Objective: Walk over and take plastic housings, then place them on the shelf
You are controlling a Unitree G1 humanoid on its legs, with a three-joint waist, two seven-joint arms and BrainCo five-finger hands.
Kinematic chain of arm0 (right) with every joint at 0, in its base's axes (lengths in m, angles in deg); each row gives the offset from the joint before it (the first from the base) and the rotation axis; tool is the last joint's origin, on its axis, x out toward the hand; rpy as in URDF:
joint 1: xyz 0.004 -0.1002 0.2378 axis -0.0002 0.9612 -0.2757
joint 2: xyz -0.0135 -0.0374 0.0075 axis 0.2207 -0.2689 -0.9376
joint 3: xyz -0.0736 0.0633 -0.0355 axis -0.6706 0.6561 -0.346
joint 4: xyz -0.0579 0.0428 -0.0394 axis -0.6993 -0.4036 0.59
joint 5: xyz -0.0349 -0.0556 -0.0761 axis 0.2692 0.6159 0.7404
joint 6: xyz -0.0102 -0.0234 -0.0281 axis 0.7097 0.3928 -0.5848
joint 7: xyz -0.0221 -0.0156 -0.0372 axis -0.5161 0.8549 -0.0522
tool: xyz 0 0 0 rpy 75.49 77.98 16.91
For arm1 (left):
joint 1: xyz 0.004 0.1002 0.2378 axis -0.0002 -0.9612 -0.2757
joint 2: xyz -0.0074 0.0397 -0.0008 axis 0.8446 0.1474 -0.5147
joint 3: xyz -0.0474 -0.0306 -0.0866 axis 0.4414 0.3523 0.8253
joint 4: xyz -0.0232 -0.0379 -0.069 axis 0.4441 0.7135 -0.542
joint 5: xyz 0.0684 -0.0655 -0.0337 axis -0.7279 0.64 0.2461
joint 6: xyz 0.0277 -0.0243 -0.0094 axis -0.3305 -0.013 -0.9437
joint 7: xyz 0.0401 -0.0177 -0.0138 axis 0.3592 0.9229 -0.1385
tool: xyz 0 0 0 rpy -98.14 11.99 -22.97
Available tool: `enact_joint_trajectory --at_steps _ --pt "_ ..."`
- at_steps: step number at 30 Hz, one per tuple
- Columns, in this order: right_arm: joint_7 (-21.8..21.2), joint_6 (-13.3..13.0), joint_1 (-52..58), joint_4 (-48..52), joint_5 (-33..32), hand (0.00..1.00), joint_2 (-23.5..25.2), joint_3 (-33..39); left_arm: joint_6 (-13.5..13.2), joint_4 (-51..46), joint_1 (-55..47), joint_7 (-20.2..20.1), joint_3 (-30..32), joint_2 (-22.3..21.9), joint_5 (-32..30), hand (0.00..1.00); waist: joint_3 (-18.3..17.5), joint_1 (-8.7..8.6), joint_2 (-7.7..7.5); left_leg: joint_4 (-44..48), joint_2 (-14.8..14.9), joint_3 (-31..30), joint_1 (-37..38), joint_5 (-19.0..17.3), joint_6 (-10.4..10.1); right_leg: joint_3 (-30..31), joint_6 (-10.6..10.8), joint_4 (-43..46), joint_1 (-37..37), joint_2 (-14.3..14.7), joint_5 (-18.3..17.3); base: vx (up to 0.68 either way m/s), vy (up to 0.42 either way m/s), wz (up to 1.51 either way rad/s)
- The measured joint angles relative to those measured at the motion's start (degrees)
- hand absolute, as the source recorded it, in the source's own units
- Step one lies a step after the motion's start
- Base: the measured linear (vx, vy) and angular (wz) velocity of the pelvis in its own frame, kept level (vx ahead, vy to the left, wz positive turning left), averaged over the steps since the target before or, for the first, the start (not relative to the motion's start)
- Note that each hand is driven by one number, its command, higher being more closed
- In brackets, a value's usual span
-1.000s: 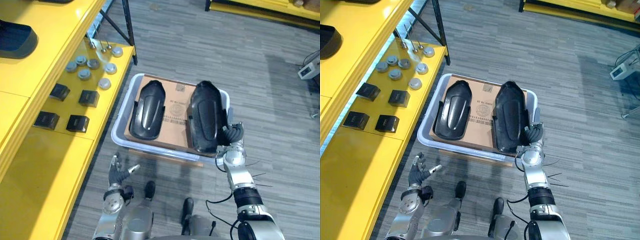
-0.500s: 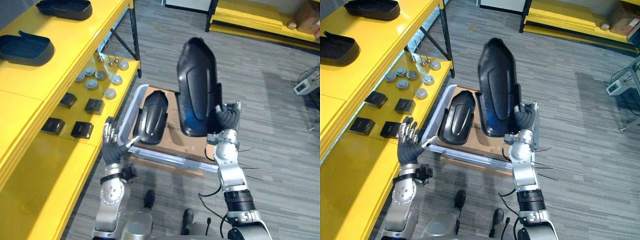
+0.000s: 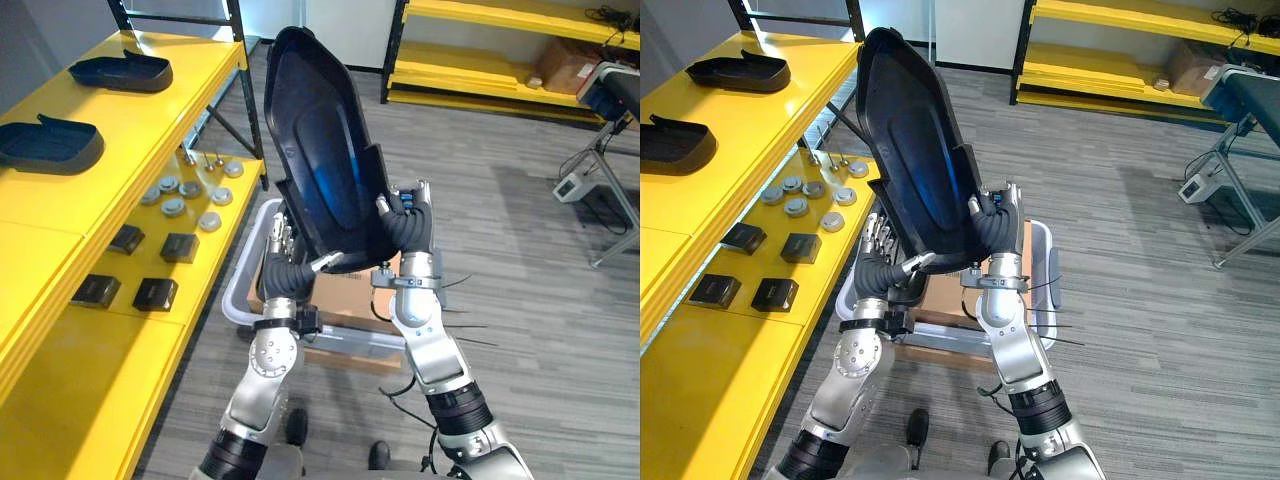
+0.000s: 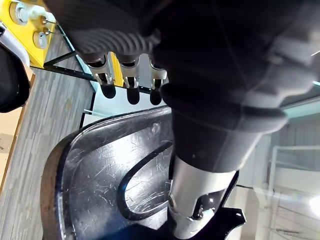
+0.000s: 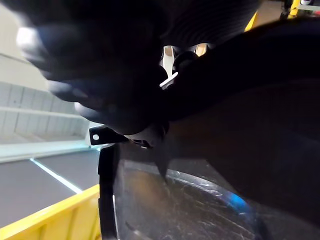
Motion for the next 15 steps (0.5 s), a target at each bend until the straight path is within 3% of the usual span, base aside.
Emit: enact_joint_trajectory --at_steps 4,7,13,14,15 --pt "-0.01 -0.03 1.02 0.00 -4.27 1.00 -0.37 -0.77 0.28 2.19 1.90 2.04 -0.04 0.34 -1.06 1.00 -0.99 -0.98 0.20 0.00 -0.01 0.28 0.03 0.00 0.00 0.19 -0.13 -0.33 0.01 0.00 0.12 -0.01 -0.007 -0.05" --pt "-0.07 -1.53 2.74 0.00 -7.47 1.00 -1.38 -0.95 0.30 2.19 2.00 3.56 0.15 1.07 -1.22 1.00 -1.55 -1.29 0.25 0.00 0.03 0.56 0.04 -0.02 0.00 0.79 -0.23 -0.53 -0.03 0.03 0.20 -0.01 -0.010 -0.05" --pt "-1.17 -3.03 4.62 0.00 -12.65 1.00 -4.22 -2.85 1.34 2.19 2.01 3.90 1.23 2.67 -1.21 1.00 -2.47 -1.55 0.68 0.01 0.03 1.27 0.05 -0.03 0.00 1.56 -0.22 -1.00 -0.16 0.08 0.66 -0.01 -0.007 -0.06" --pt "-1.85 -3.78 4.64 0.00 -13.09 0.00 -4.45 -3.45 1.36 2.19 2.01 3.89 1.80 2.68 -1.24 1.00 -2.68 -1.59 0.84 0.01 0.03 1.42 0.12 -0.03 0.00 1.59 -0.20 -1.05 -0.15 0.08 0.72 -0.01 -0.007 -0.04" --pt "-1.97 -4.00 4.64 0.00 -13.11 0.00 -4.45 -3.63 1.36 2.19 2.00 3.89 1.83 2.68 -1.26 1.00 -2.75 -1.60 0.89 0.01 0.04 1.44 0.13 -0.03 0.00 1.60 -0.20 -1.05 -0.15 0.08 0.73 0.00 0.000 0.00"
